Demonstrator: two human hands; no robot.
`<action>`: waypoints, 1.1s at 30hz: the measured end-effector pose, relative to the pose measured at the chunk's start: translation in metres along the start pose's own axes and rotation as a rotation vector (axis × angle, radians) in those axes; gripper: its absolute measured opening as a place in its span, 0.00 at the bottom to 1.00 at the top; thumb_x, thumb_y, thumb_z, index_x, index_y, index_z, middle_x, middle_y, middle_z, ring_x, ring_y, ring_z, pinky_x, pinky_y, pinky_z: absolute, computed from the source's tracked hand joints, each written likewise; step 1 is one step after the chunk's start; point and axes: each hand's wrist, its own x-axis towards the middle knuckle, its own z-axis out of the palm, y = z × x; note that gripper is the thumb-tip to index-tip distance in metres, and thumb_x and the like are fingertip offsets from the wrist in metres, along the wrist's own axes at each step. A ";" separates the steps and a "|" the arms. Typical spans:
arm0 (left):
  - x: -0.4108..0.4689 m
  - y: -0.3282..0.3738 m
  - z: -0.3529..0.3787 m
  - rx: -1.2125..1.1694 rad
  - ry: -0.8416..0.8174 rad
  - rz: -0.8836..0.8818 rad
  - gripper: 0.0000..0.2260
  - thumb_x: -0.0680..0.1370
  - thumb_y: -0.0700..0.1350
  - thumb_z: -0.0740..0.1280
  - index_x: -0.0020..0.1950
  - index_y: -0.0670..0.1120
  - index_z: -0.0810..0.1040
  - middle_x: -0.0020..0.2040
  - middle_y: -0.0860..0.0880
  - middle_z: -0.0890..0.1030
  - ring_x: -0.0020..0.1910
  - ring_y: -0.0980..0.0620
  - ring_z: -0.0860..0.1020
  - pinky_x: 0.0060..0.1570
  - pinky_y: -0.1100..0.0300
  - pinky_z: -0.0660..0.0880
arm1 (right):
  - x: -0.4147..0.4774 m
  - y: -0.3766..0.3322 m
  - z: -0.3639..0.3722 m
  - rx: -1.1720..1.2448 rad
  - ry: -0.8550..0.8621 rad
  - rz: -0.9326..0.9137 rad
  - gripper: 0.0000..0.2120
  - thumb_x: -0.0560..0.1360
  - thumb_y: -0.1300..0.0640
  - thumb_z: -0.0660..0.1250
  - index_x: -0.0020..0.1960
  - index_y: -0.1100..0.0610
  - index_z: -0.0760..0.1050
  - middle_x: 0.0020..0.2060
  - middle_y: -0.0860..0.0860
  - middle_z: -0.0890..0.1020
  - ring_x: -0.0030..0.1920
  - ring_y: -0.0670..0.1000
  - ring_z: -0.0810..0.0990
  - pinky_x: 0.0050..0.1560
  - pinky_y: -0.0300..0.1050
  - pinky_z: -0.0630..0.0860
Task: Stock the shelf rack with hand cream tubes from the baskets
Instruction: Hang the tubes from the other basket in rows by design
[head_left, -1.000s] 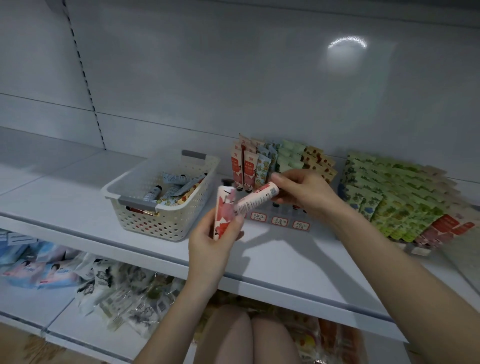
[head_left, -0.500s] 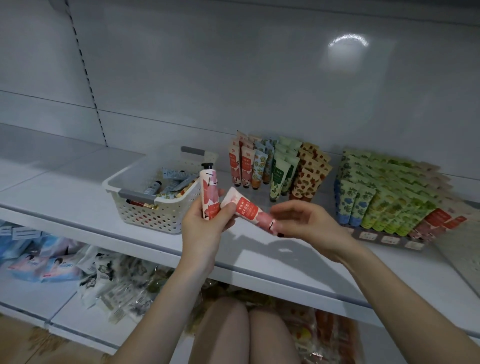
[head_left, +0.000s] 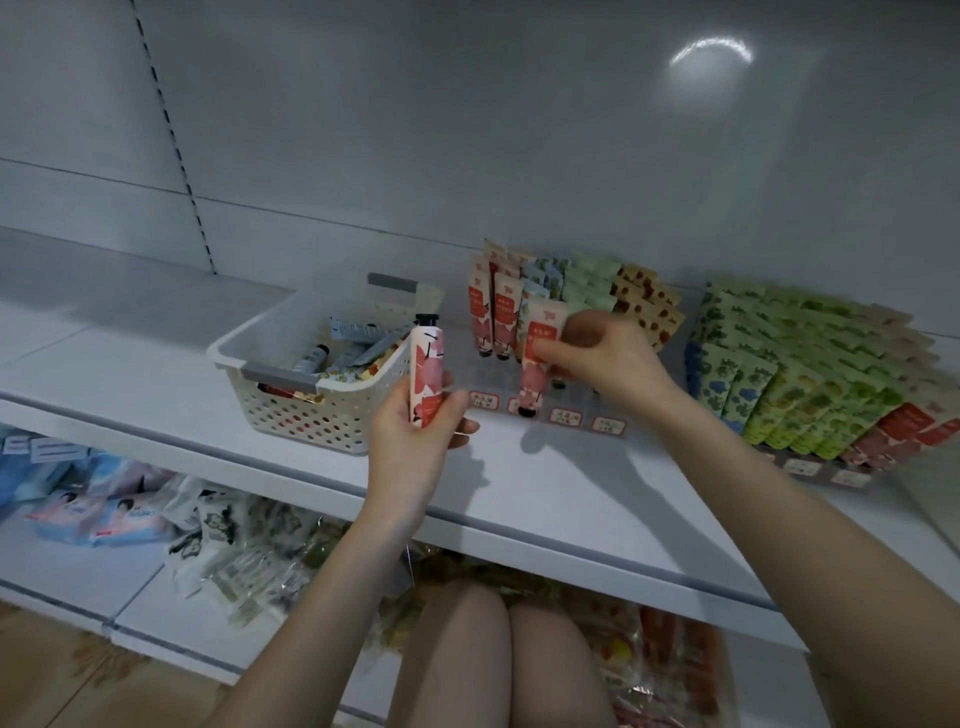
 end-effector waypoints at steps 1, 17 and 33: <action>0.001 -0.002 -0.001 0.008 0.004 0.003 0.07 0.75 0.39 0.68 0.52 0.43 0.77 0.38 0.48 0.79 0.30 0.59 0.79 0.34 0.67 0.77 | 0.011 0.001 0.002 0.014 0.051 0.012 0.05 0.71 0.58 0.71 0.42 0.60 0.79 0.42 0.57 0.84 0.40 0.51 0.83 0.45 0.45 0.81; 0.016 -0.034 -0.009 0.084 0.009 -0.063 0.04 0.77 0.41 0.66 0.51 0.45 0.76 0.36 0.47 0.74 0.32 0.54 0.72 0.28 0.71 0.71 | 0.082 0.019 0.076 -0.232 0.127 -0.001 0.12 0.78 0.58 0.62 0.43 0.67 0.76 0.39 0.60 0.81 0.40 0.57 0.80 0.41 0.49 0.75; 0.019 -0.041 -0.009 0.080 -0.012 -0.078 0.06 0.76 0.40 0.66 0.44 0.51 0.74 0.35 0.45 0.75 0.31 0.54 0.72 0.29 0.71 0.72 | 0.095 0.024 0.084 -0.389 0.095 0.035 0.13 0.78 0.56 0.62 0.47 0.66 0.78 0.41 0.58 0.81 0.38 0.53 0.76 0.33 0.41 0.68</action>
